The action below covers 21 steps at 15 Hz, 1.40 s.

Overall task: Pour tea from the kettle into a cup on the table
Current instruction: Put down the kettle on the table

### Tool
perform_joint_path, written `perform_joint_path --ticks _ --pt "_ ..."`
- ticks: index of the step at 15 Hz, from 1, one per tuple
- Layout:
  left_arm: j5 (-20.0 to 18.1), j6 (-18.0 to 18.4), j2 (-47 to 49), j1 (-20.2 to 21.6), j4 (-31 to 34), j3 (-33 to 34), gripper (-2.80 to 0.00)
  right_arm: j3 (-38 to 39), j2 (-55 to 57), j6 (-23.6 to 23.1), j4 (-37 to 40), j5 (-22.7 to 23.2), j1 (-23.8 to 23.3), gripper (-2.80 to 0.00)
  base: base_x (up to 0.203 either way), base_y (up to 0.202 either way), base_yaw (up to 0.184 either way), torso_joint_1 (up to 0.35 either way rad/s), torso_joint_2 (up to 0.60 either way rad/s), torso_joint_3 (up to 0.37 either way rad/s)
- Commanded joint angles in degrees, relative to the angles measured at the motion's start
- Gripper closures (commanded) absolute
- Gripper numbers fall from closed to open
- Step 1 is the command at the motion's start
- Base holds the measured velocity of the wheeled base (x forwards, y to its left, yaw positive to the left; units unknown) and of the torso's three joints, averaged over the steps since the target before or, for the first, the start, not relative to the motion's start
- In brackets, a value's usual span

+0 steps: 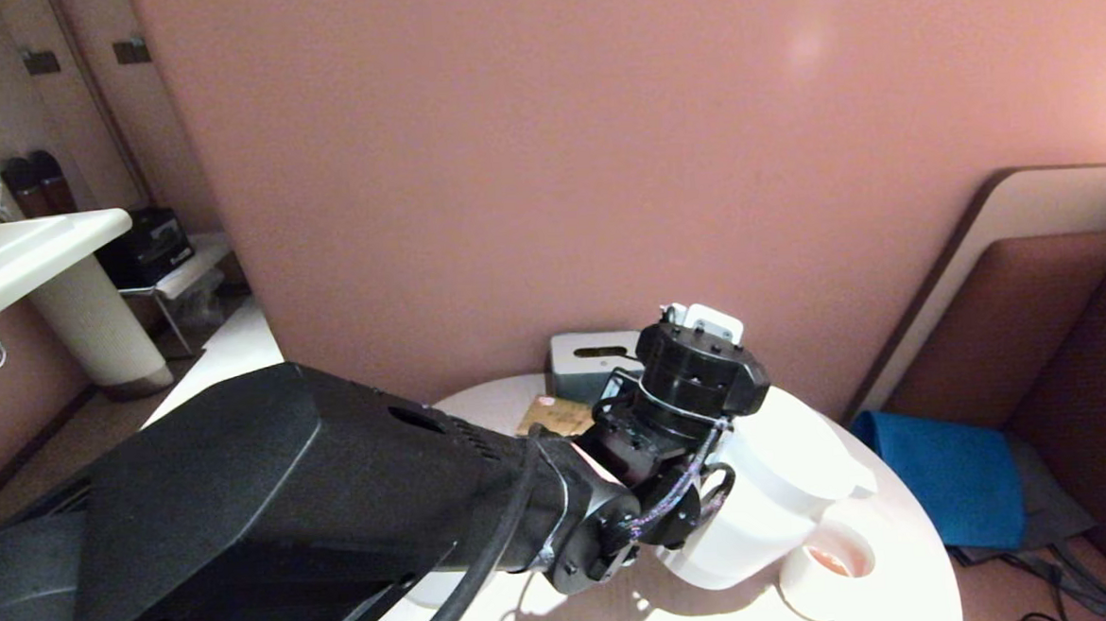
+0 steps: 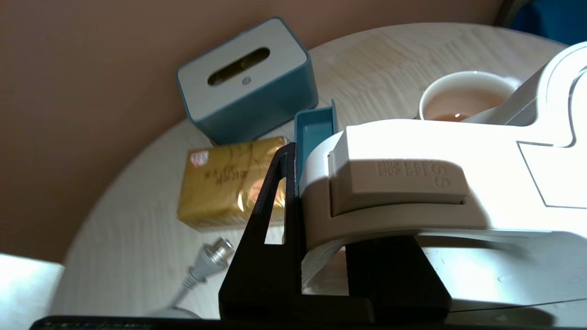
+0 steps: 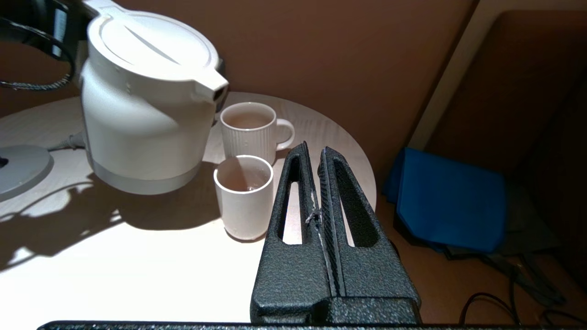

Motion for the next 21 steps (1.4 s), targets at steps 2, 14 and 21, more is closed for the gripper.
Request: perform_joint_path --ticks 2,14,21 --pt "-0.8 -6.1 -4.0 1.7 -0.5 4.7 0.0 0.0 0.1 0.0 -0.1 0.0 0.0 0.0 0.0 0.0 0.0 0.0 0.0 0.0" --pt "-2.0 -22.5 -20.5 13.0 -17.7 37.1 0.0 0.0 0.1 0.0 -0.1 0.1 0.0 0.0 0.0 0.0 0.0 0.0 0.0 0.0" --pt "-4.8 -21.9 -23.2 25.5 -37.4 56.6 0.0 0.0 0.1 0.0 -0.1 0.0 0.0 0.0 0.0 0.0 0.0 0.0 0.0 0.0"
